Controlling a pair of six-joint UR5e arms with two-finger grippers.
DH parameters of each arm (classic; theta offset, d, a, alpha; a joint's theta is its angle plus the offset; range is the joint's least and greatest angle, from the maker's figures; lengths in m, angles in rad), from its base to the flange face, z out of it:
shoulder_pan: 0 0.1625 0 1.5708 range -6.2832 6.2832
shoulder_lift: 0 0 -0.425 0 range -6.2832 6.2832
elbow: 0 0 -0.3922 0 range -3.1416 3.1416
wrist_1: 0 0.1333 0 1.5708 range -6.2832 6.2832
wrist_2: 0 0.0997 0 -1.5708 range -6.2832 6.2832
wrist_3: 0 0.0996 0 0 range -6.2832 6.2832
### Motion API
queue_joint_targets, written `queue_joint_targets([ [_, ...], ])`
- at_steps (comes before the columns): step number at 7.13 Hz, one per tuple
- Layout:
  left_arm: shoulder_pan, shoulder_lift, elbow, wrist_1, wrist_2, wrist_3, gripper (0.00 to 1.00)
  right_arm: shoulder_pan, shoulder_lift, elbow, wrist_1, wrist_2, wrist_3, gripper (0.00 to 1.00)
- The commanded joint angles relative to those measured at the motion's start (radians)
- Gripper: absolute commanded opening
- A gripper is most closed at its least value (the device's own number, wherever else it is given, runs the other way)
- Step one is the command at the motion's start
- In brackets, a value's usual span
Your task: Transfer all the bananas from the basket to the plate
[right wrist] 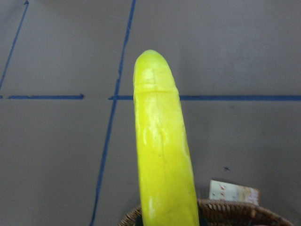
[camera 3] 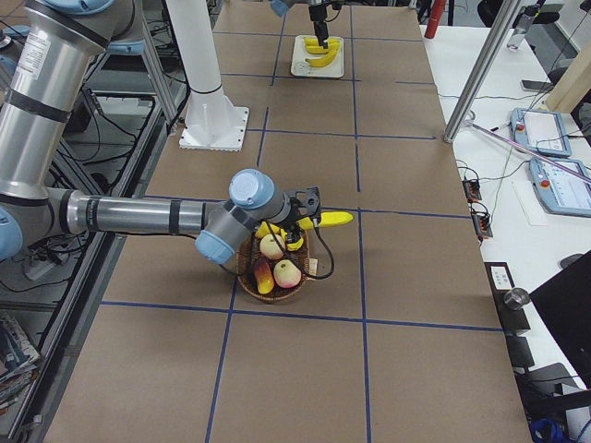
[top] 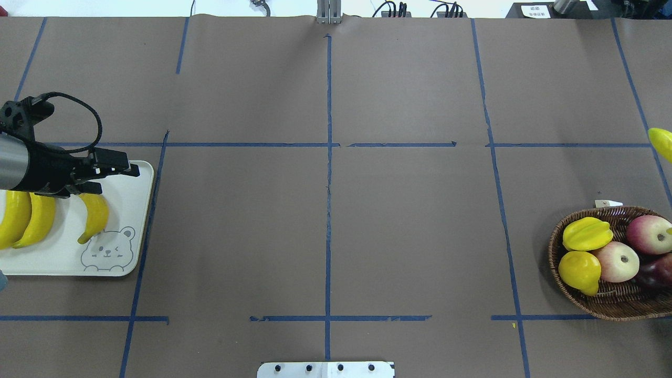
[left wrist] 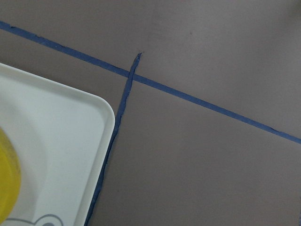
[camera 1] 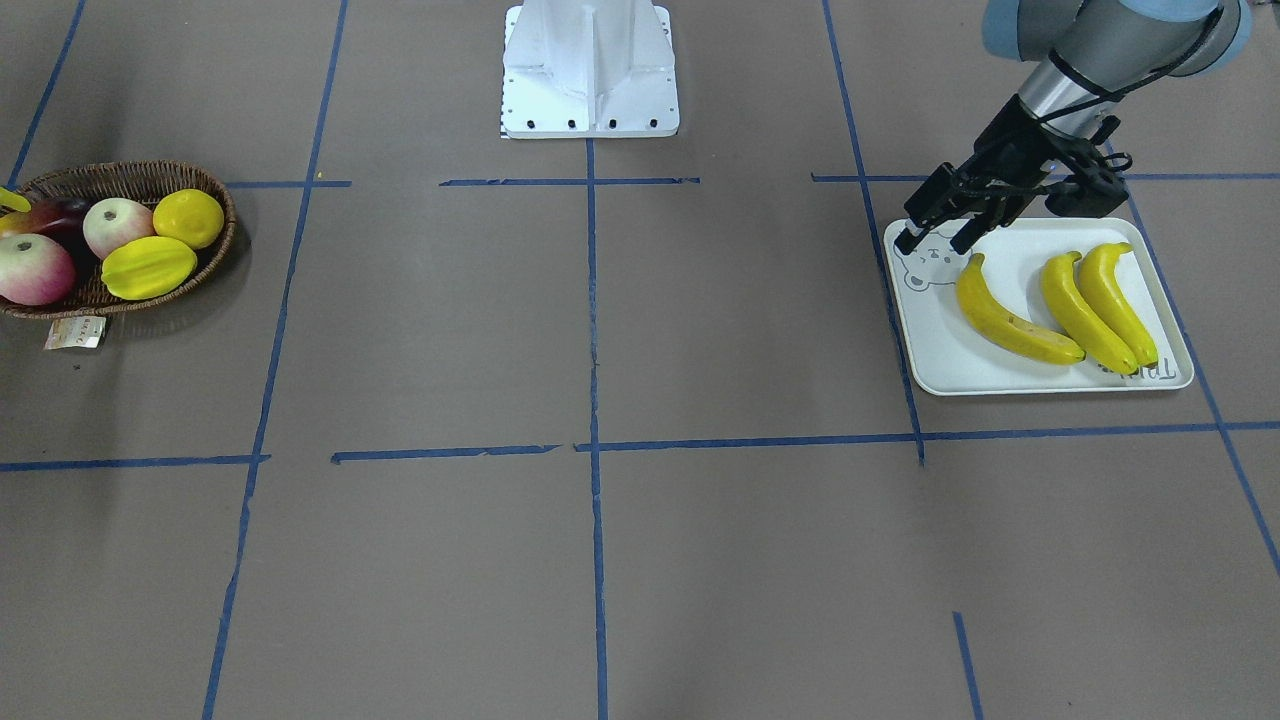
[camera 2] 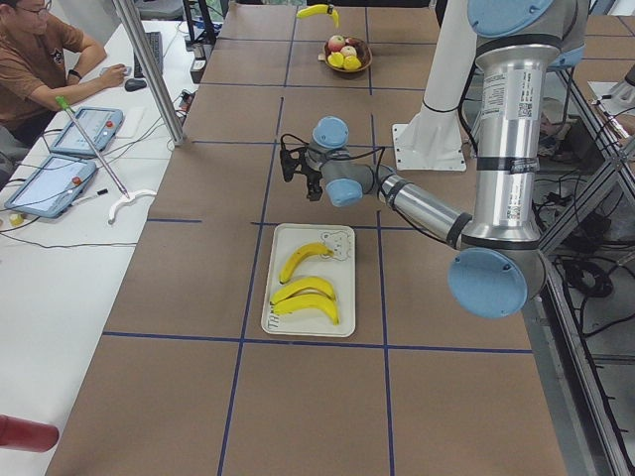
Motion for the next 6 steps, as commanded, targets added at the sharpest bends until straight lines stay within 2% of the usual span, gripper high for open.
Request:
queue_joint_targets([
  [1,0.031,-0.122,0.021,0.004,0.001,-0.089,0.99,-0.128,0.274,-0.003,-0.145,0.014,0.189,0.01],
  [3,0.064,-0.297,0.1,-0.004,0.003,-0.2,0.99,-0.251,0.456,-0.008,-0.229,-0.008,0.36,0.01],
  [4,0.078,-0.343,0.102,-0.005,0.004,-0.22,0.99,-0.323,0.522,-0.006,-0.243,-0.064,0.435,0.02],
  [6,0.082,-0.43,0.107,-0.023,0.006,-0.3,0.99,-0.515,0.611,0.006,-0.244,-0.295,0.569,0.02],
])
